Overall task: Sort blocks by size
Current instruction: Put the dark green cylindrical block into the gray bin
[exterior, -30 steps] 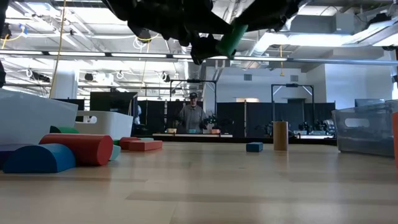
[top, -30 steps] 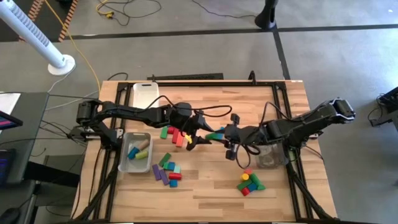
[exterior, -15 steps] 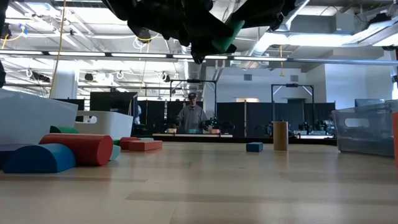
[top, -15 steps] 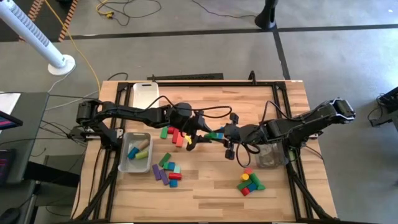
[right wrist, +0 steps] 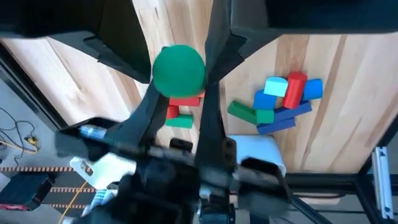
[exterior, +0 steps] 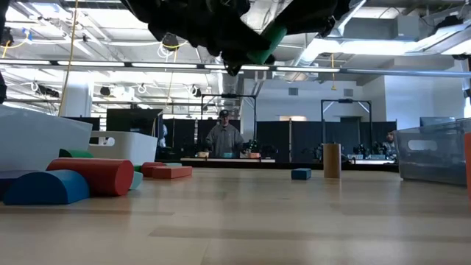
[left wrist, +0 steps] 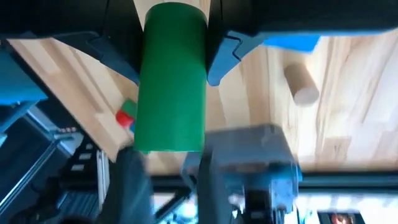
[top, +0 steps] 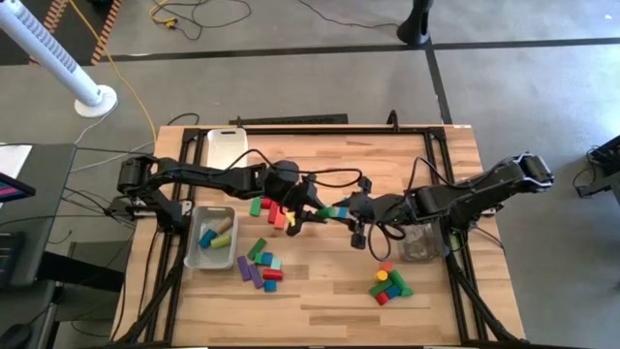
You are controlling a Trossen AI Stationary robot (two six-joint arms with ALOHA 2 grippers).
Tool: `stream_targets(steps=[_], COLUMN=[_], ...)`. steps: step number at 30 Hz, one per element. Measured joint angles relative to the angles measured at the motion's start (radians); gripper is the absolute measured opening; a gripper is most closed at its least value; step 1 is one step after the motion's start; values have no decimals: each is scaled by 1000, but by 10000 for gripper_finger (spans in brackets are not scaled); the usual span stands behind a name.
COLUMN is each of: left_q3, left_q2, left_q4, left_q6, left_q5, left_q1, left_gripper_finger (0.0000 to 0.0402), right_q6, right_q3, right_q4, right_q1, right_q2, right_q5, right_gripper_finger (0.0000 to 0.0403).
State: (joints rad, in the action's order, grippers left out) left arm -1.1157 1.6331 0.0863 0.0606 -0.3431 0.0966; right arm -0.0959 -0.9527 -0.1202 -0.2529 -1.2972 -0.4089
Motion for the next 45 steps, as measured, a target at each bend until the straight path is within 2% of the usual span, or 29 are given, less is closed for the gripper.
stream_targets(steps=[5,10,14,17,23,31,37,45], left_q3=[-16,-63,-101,-93,-46,73,209,255], left_q2=[-42,-94,-160,-206,-312,-445,-506,-544], left_q4=[-142,-435,-701,-885,-1130,-1258,-1245,-1215], left_q6=[52,114,122,80,-62,-244,-366,-482], left_q5=[42,150,277,360,472,451,348,348], left_q1=[0,-5,-18,-27,-52,-99,-156,-245], left_gripper_finger=[123,123,123,123,123,123,123,123], right_q6=[0,-13,-110,-198,-218,-218,-218,-209], right_q3=[0,-1,-1,18,96,142,166,192], right_q4=[-32,-113,-300,-417,-430,-426,-416,-372], right_q1=[-2,-1,32,79,168,223,230,284], right_q2=[0,0,0,0,-1,0,0,0], right_q5=[-6,-32,-92,-99,-90,-60,-47,18], right_gripper_finger=[222,253,258,259,259,259,259,259])
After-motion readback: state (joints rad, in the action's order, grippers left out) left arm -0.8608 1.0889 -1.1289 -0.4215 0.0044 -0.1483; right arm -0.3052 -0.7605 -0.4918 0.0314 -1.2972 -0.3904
